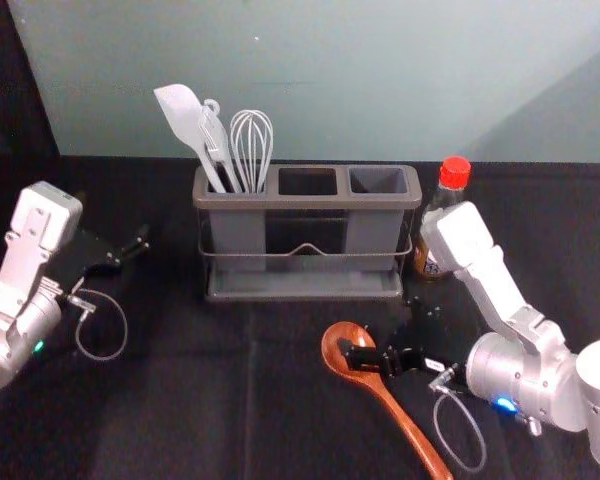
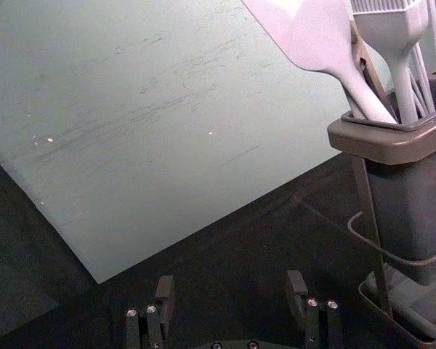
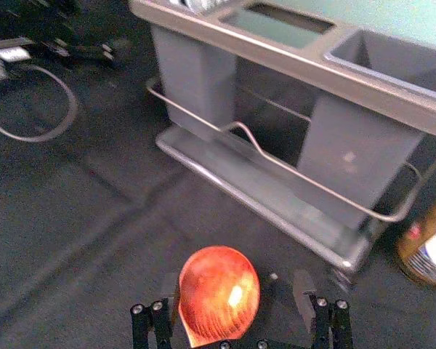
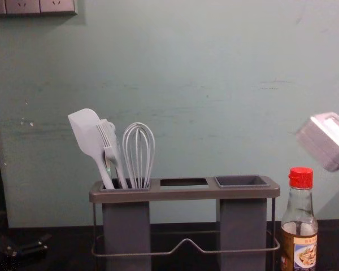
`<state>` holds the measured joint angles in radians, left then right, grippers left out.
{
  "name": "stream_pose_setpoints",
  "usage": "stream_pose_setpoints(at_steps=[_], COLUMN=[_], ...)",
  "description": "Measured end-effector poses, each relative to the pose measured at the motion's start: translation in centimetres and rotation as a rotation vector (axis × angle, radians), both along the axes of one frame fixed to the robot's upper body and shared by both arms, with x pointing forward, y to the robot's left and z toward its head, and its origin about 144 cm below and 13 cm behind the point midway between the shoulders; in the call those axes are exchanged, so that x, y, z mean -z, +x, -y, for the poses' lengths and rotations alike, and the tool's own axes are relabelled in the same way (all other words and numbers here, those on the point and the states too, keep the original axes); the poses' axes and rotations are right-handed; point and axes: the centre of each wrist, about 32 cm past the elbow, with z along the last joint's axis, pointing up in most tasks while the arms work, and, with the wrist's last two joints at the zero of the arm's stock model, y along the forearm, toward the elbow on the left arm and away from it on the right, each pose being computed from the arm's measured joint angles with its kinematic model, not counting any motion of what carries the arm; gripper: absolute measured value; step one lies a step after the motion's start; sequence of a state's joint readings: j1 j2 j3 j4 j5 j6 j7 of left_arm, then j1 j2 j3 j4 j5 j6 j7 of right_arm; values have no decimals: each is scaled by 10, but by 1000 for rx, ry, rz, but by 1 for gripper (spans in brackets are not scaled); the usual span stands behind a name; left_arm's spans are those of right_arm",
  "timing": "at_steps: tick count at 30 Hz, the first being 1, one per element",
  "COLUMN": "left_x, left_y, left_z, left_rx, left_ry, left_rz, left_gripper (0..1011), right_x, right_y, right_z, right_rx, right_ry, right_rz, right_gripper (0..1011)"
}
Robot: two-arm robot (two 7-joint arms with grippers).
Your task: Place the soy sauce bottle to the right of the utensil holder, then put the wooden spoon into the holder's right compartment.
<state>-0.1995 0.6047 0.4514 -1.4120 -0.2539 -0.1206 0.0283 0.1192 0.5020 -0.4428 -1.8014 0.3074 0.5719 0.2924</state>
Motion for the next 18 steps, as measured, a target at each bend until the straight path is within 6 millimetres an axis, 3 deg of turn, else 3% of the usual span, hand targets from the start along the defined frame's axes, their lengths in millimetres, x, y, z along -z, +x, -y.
stream_pose_setpoints(at_steps=[8,18], left_x=[0,0], left_y=[0,0], left_z=[0,0], left_rx=[0,0], left_ry=[0,0], left_rz=[0,0], left_gripper=[1005,1005], right_x=[-31,-36], right_y=[-7,1], right_z=[-27,-37], right_rx=[98,100], right_ry=[-145,-173], right_rz=[-65,-137], right_gripper=[1002,1003])
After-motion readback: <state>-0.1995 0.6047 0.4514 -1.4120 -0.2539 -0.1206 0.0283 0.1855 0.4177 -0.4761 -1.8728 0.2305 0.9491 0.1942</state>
